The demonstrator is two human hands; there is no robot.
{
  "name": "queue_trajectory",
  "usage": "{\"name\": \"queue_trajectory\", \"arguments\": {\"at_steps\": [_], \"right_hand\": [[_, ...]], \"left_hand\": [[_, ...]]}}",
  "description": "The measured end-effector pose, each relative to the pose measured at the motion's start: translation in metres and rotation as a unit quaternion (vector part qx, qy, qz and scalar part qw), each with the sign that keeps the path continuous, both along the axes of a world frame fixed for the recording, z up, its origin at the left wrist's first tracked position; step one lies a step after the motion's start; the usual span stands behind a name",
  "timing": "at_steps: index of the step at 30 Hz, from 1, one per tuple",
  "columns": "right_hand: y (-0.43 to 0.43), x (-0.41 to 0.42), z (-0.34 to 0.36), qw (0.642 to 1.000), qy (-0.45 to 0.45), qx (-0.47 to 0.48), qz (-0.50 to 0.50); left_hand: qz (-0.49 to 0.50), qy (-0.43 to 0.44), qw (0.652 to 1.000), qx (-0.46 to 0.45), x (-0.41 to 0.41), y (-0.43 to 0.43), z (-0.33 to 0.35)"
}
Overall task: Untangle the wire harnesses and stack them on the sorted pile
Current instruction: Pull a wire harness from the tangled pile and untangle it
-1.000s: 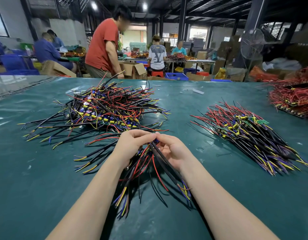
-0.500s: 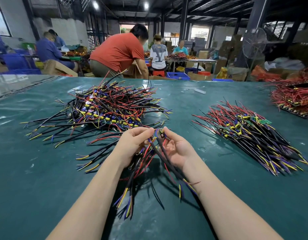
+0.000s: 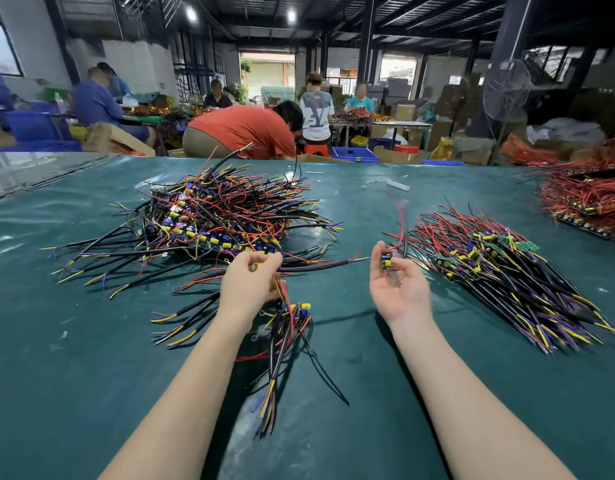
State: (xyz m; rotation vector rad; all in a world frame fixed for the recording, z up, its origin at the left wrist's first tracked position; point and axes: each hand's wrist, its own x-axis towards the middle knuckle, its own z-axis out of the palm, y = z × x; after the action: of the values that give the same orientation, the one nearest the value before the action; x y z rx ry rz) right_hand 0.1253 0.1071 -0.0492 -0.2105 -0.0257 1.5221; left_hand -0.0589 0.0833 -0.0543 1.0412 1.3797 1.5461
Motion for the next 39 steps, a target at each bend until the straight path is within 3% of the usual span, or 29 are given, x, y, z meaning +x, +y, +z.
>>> {"name": "queue_trajectory", "arguments": {"at_steps": [3, 6, 8, 9, 10, 11, 13, 16, 19, 22, 25, 29, 34, 37, 39], "right_hand": [[0.005, -0.004, -0.003, 0.992, -0.122, -0.012, -0.007], [0.009, -0.008, -0.005, 0.941, -0.324, -0.032, -0.095], [0.008, -0.011, -0.005, 0.894, -0.426, -0.017, -0.139], [0.006, -0.013, -0.006, 0.88, -0.453, -0.007, -0.143], [0.004, -0.017, -0.006, 0.875, -0.465, 0.002, -0.136], [0.003, -0.021, -0.007, 0.877, -0.465, 0.014, -0.12], [-0.001, -0.031, -0.009, 0.886, -0.456, 0.054, -0.07], [-0.009, -0.048, -0.012, 0.862, -0.487, 0.14, -0.001], [-0.016, -0.056, -0.013, 0.827, -0.527, 0.193, 0.024], [-0.022, -0.056, -0.007, 0.805, -0.544, 0.234, 0.038], [-0.018, -0.048, -0.007, 0.805, -0.554, 0.209, 0.023], [-0.017, -0.05, -0.01, 0.833, -0.522, 0.168, 0.077], [-0.018, -0.054, -0.01, 0.911, -0.355, 0.123, 0.171], [-0.022, -0.048, -0.005, 0.907, -0.319, 0.15, 0.23], [-0.022, -0.046, -0.004, 0.891, -0.352, 0.17, 0.231]], "left_hand": [[-0.057, 0.031, 0.997, -0.038, 0.002, 0.0, 0.0], [-0.005, 0.244, 0.97, -0.017, 0.002, -0.001, 0.001], [0.078, 0.456, 0.887, 0.016, 0.007, -0.006, 0.0], [0.113, 0.522, 0.845, 0.04, 0.009, -0.009, 0.0], [0.133, 0.544, 0.825, 0.073, 0.011, -0.011, 0.001], [0.13, 0.532, 0.83, 0.11, 0.013, -0.012, 0.002], [0.06, 0.432, 0.888, 0.149, 0.021, -0.014, 0.004], [-0.095, 0.187, 0.976, 0.065, 0.035, -0.016, 0.01], [-0.13, 0.0, 0.991, 0.022, 0.034, -0.015, 0.01], [-0.095, -0.107, 0.989, 0.029, 0.027, -0.014, 0.015], [-0.051, -0.084, 0.995, -0.004, 0.021, -0.012, 0.02], [-0.109, -0.058, 0.992, -0.015, 0.019, -0.016, 0.019], [-0.168, -0.073, 0.983, -0.024, 0.02, -0.019, 0.021], [-0.235, -0.031, 0.97, -0.061, 0.021, -0.022, 0.02], [-0.254, -0.002, 0.965, -0.068, 0.022, -0.024, 0.019]]}}
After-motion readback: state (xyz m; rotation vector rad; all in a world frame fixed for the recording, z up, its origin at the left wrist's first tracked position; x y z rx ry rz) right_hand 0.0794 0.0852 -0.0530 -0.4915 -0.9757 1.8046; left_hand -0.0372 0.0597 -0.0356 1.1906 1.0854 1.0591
